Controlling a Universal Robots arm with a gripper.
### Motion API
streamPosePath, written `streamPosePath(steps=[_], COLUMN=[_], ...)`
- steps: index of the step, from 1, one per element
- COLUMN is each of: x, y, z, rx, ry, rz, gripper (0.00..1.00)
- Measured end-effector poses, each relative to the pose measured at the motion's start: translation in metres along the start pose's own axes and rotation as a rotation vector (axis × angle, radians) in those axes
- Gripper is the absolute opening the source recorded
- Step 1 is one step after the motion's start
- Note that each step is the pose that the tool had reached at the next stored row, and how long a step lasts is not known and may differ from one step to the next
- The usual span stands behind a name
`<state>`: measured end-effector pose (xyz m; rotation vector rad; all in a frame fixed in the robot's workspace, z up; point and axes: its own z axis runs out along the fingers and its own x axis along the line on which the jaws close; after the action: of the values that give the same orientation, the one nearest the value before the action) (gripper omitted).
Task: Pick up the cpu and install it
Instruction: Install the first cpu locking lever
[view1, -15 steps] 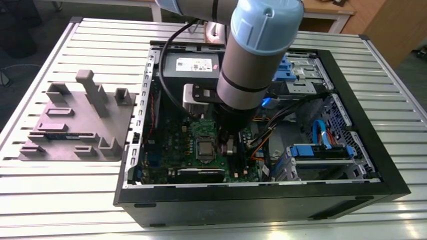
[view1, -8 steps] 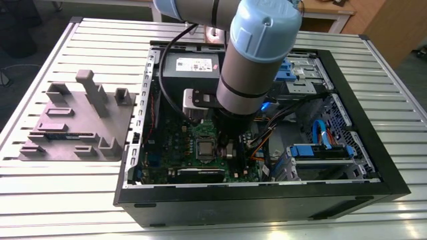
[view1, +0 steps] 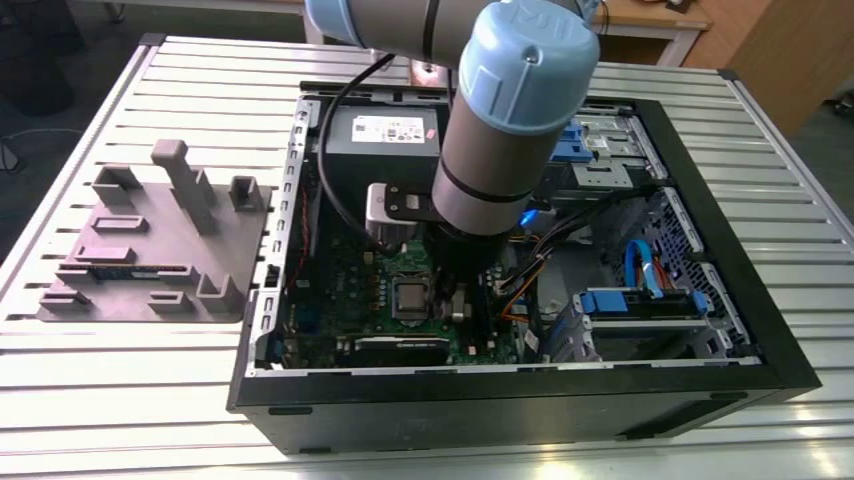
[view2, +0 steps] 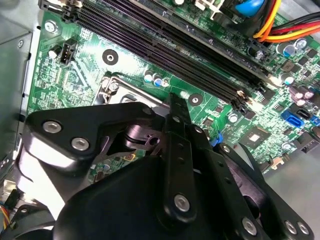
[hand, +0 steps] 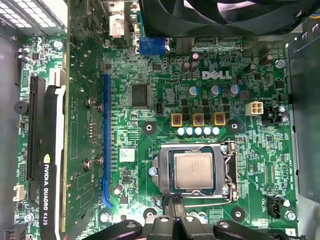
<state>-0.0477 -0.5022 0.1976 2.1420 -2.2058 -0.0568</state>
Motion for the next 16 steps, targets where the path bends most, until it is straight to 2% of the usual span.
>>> streamPosePath(steps=[16], x=[0.0025], y=[-0.0008], z=[0.0055], rx=[-0.0001], ry=[-0.0001], rz=[0.000], gripper=[0.10])
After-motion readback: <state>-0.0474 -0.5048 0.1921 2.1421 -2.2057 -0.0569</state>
